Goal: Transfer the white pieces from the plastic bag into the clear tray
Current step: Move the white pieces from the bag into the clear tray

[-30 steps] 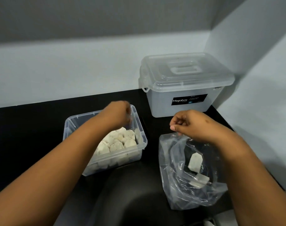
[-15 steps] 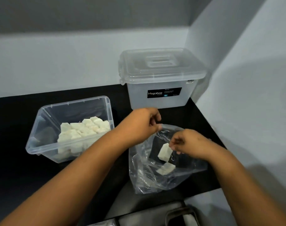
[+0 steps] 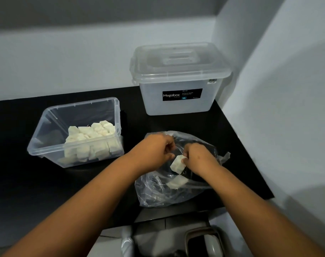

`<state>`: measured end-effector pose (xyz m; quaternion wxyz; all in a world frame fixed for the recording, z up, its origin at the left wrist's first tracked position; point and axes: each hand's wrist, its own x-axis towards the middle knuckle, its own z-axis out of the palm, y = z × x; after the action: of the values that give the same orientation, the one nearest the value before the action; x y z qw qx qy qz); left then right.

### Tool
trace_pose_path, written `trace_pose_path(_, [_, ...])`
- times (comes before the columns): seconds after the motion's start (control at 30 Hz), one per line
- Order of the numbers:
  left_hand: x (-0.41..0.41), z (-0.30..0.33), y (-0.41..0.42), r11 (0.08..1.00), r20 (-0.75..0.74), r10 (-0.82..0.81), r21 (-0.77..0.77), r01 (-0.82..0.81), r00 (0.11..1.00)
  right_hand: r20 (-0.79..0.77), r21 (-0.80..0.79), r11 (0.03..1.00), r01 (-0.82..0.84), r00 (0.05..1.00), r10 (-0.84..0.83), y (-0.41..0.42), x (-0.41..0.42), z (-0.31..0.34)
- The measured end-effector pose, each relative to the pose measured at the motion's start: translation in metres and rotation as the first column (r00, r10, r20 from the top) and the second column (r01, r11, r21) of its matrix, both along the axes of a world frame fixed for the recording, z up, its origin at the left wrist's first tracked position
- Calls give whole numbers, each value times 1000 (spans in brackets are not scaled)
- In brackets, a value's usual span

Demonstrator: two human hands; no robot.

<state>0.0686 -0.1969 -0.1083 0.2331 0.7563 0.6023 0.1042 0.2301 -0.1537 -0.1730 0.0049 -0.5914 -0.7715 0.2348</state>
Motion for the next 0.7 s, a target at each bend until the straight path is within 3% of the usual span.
trace_pose_path(0.37, [23,-25,-9,954,-194,-196,-263,142,961,-144,99,995,3,990,12,-18,26,24])
trace_pose_path(0.7, [18,-55,-25,958,-277,-213,-247,144,937,-157,40,999,23,987,-16,-27,24,12])
